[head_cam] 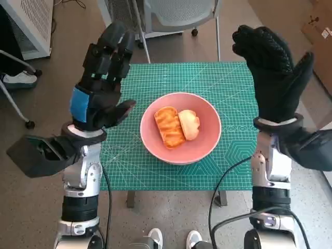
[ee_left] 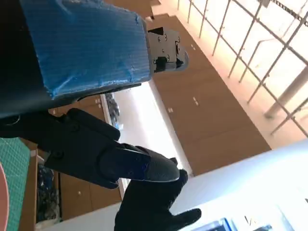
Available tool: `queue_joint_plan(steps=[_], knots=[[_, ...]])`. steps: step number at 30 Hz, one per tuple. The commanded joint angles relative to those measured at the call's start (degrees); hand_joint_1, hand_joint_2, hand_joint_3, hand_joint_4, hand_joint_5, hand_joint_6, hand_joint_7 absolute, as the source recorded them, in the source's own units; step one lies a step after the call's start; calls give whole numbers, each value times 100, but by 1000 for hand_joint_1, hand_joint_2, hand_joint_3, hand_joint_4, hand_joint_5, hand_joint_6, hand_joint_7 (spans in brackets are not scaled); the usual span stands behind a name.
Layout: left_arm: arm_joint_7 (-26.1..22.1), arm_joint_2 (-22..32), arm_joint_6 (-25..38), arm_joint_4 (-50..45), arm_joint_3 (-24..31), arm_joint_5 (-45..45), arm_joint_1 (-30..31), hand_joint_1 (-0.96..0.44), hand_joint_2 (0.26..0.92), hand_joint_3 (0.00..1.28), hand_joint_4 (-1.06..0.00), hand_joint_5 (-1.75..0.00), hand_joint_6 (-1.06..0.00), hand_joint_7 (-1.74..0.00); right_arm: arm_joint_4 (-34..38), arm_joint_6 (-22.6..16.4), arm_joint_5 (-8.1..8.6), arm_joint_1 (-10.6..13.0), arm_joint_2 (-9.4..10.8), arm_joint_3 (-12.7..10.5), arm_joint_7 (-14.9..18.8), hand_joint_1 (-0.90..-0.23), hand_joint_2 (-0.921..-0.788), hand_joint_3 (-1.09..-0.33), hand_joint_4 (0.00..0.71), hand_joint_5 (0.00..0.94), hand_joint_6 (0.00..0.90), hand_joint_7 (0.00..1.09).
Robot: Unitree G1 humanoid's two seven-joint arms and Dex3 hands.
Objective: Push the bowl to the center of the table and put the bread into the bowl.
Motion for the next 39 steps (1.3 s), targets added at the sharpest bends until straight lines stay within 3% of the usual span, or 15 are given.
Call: queue_joint_plan(steps=[1,8,39], knots=[[105,-7,133,-68,15,57,60,-604,921,306,0,0,1,-362,125,10,-59,-30,-54,31,52,-573,-921,-595,425,0,451,0],[186,-49,371,-212,-9,-8,46,-566,921,308,-1,0,1,-354,132,87,-126,-89,-123,55,11,-559,-921,-603,420,0,457,4],[-177,62,535,-89,38,-121,-274,-552,921,283,-20,-9,1,-397,-92,173,-275,72,-184,74,-202,-565,-921,-603,429,3,463,5]])
